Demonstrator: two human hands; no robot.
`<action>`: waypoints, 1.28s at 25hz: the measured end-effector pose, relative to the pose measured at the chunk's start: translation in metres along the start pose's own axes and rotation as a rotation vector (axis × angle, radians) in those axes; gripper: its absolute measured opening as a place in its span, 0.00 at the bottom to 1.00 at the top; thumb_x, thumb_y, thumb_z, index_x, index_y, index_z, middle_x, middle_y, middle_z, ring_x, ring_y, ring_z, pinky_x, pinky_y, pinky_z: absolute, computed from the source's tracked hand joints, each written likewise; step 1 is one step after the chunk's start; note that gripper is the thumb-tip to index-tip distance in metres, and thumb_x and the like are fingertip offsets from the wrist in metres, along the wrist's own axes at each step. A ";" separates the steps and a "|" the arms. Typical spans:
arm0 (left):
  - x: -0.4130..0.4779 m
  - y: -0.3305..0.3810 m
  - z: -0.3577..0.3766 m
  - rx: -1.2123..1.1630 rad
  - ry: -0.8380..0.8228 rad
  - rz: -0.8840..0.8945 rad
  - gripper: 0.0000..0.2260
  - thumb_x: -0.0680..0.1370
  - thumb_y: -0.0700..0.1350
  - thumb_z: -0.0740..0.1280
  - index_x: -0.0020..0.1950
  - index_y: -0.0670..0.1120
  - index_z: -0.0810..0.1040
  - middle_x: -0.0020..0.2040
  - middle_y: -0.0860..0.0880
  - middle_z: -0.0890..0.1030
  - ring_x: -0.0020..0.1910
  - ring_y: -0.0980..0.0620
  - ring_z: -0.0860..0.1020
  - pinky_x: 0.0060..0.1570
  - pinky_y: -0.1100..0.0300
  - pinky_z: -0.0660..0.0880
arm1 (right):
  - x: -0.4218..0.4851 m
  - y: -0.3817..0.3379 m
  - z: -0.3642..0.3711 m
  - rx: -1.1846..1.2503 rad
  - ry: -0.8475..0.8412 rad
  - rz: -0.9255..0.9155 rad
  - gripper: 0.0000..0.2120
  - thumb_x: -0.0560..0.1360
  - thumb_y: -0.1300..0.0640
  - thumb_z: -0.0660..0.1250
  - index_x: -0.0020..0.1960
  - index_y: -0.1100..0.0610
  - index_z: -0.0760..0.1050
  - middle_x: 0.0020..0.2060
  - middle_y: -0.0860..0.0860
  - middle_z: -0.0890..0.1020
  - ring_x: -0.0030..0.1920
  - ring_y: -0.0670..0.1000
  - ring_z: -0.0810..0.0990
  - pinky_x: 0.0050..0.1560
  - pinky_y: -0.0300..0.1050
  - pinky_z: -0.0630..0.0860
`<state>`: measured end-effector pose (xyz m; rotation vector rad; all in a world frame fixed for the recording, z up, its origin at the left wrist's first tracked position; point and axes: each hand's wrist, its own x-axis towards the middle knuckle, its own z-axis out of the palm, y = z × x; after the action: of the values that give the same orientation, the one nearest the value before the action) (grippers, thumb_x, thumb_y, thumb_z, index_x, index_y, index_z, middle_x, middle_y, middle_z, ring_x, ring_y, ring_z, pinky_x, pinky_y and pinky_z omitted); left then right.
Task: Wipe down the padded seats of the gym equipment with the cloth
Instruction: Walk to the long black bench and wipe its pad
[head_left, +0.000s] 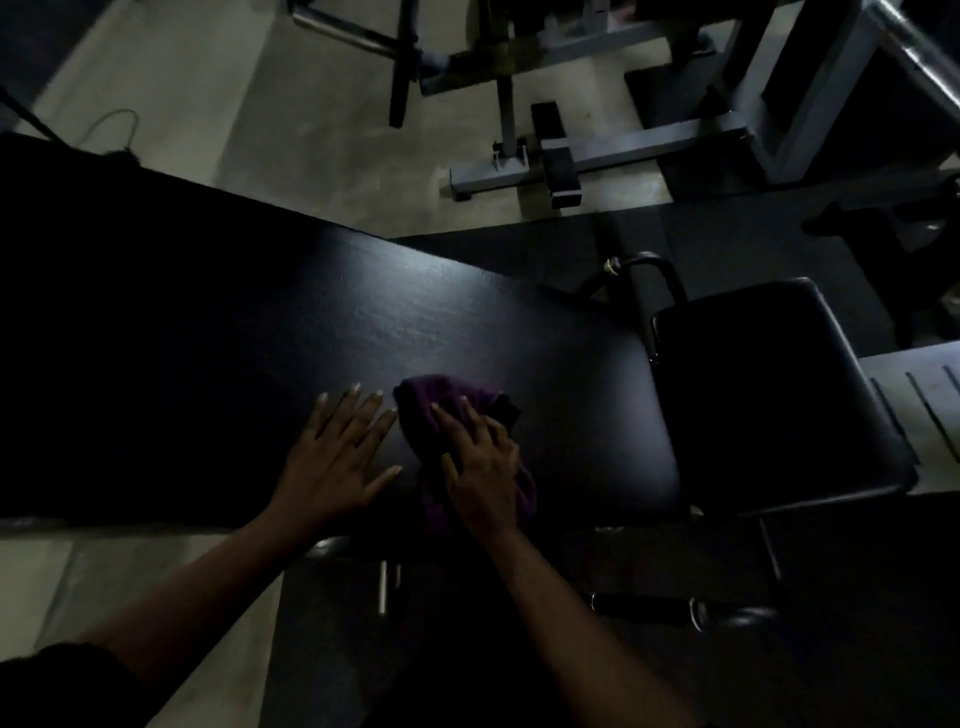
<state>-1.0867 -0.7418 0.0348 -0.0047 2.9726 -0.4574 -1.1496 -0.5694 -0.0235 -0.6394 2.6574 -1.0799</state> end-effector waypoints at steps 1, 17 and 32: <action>-0.007 -0.004 -0.001 -0.001 0.003 -0.014 0.30 0.79 0.62 0.40 0.70 0.44 0.65 0.69 0.41 0.72 0.71 0.43 0.62 0.71 0.45 0.48 | -0.005 0.015 -0.006 0.013 0.034 -0.023 0.28 0.68 0.48 0.54 0.69 0.41 0.65 0.70 0.48 0.70 0.64 0.52 0.67 0.63 0.50 0.64; -0.014 0.002 -0.010 -0.088 0.118 -0.075 0.27 0.73 0.57 0.54 0.65 0.43 0.75 0.65 0.41 0.76 0.67 0.39 0.72 0.68 0.43 0.61 | -0.021 -0.050 0.014 -0.003 0.032 0.196 0.31 0.65 0.46 0.50 0.68 0.44 0.69 0.69 0.50 0.71 0.63 0.58 0.72 0.61 0.56 0.67; 0.027 0.167 -0.033 -1.193 0.905 -1.730 0.41 0.72 0.66 0.60 0.77 0.47 0.48 0.77 0.42 0.54 0.75 0.45 0.56 0.74 0.46 0.57 | 0.135 0.051 -0.088 -0.031 -0.110 -0.384 0.22 0.75 0.58 0.61 0.69 0.57 0.69 0.69 0.57 0.70 0.68 0.60 0.66 0.67 0.51 0.59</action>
<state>-1.1152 -0.5731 0.0124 -2.9391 2.2526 1.6064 -1.3159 -0.5451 0.0002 -1.2150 2.5209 -1.0550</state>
